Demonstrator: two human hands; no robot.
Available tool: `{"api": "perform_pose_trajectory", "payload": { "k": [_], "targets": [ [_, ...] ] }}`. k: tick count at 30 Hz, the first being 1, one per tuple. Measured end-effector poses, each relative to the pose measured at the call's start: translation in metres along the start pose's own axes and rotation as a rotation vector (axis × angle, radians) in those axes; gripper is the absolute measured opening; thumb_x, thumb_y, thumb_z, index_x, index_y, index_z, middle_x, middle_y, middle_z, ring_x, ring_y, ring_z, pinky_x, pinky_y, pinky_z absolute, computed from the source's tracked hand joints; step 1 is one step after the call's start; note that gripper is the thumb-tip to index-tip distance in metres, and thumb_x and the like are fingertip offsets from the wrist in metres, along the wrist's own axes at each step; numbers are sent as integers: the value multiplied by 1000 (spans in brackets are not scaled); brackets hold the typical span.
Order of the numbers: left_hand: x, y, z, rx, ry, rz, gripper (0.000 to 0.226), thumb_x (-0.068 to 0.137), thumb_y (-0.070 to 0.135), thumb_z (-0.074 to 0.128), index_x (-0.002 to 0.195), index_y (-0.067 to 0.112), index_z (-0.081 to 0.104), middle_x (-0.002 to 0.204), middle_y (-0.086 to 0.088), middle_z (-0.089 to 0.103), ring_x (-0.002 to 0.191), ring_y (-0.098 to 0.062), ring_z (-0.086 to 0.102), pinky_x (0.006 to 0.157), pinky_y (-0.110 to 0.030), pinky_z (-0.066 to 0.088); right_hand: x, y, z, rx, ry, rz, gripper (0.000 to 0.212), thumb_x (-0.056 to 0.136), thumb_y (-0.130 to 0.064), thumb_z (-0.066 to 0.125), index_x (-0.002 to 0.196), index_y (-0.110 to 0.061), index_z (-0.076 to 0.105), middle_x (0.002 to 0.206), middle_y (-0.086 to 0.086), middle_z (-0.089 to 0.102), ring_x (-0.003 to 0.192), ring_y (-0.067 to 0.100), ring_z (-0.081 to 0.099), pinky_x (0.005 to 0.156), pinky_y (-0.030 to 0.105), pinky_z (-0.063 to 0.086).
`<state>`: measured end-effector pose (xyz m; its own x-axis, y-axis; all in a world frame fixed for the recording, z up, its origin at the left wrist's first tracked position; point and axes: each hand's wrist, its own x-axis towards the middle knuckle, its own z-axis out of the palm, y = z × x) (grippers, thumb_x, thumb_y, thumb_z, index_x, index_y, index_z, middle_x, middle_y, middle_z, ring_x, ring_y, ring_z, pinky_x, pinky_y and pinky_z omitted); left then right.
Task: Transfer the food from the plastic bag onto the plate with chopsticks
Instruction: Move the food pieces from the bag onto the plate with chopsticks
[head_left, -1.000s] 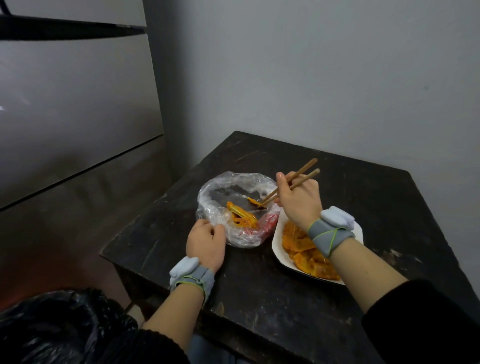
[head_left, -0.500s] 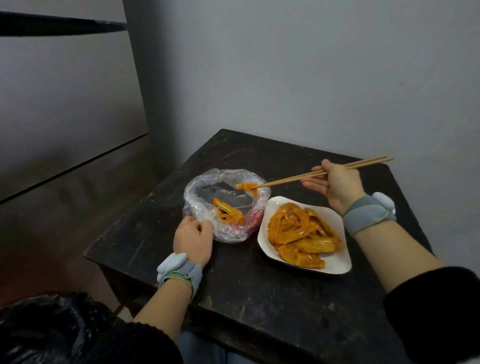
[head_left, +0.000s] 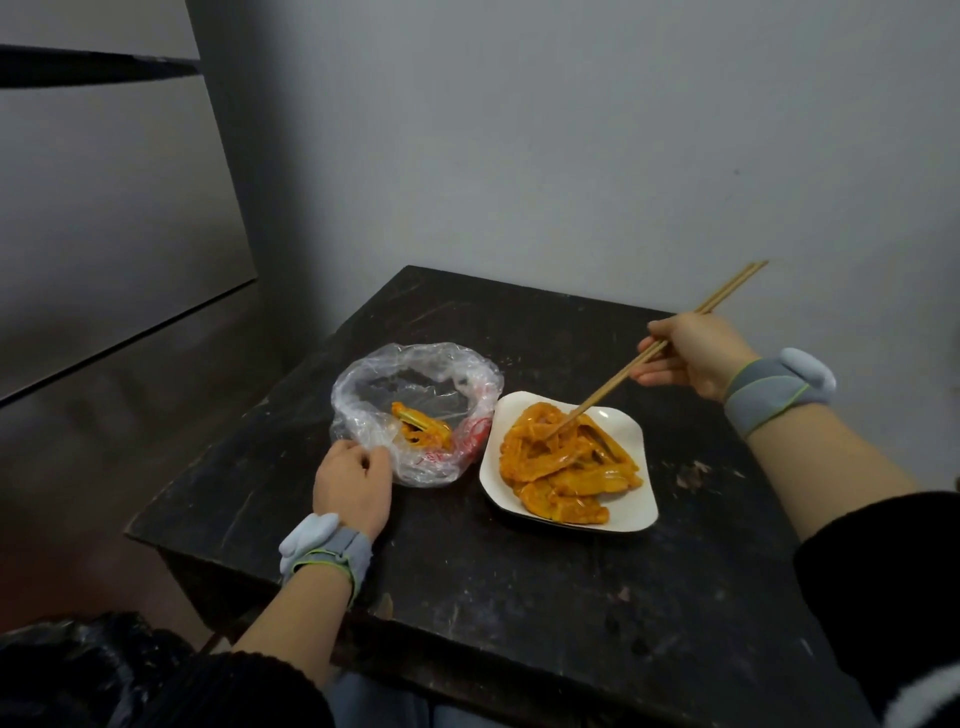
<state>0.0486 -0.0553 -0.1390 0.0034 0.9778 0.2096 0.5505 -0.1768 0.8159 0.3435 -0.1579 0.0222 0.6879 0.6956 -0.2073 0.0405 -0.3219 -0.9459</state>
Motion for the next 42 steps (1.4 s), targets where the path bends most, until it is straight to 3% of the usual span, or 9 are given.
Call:
{"api": "perform_pose_trajectory", "payload": {
  "k": [6,12,20,24,34,37,39,42],
  "targets": [
    [0,0,0,11,-1,21,38,89,18,48,62,-8,55,82,-12,52,69,-28,50,61,-32,32,-6,-2,11,-105,11,-63,28,99,-20,48,83,0,60,68,18,64,48,22,68,42,25,56],
    [0,0,-1,8,4,29,37,89,18,48,64,-9,56,82,-13,52,68,-29,51,61,-33,33,-5,-19,16,-58,96,-221,28,96,-19,47,81,-1,61,65,18,62,39,16,63,36,22,50],
    [1,-1,-2,-34,-4,6,37,88,17,50,60,-7,54,83,-12,53,68,-29,52,62,-33,37,-18,-6,71,122,-70,-281,30,100,-26,48,88,-3,65,69,15,68,54,20,68,51,27,59],
    [0,0,-1,-52,6,10,39,87,15,50,53,-2,49,77,-8,48,63,-23,46,60,-30,31,-21,7,100,117,-115,-298,30,100,-24,50,87,-1,65,66,16,67,49,18,67,50,26,59],
    [2,-1,0,-39,21,33,39,87,15,51,57,-10,53,75,-7,49,66,-28,49,60,-35,36,-18,33,141,44,-115,-364,32,98,-27,53,96,3,65,68,15,68,55,22,69,51,24,57],
    [3,-2,0,-46,15,18,38,86,16,50,58,-10,52,74,-6,48,65,-27,48,60,-35,36,-26,38,150,-15,-99,-474,37,98,-33,51,84,-3,69,67,16,68,54,19,68,53,26,57],
    [3,-2,0,-49,16,17,38,86,15,50,57,-10,51,71,-5,46,64,-26,46,58,-33,33,-28,42,154,-140,-73,-634,45,98,-42,48,72,-12,69,64,14,68,56,20,67,60,35,57],
    [3,-3,1,-43,18,25,39,86,15,50,57,-10,52,71,-4,46,62,-23,45,58,-30,29,-34,47,157,-382,-118,-890,60,95,-52,36,69,-6,65,60,12,63,58,24,62,62,43,50]
  ]
}}
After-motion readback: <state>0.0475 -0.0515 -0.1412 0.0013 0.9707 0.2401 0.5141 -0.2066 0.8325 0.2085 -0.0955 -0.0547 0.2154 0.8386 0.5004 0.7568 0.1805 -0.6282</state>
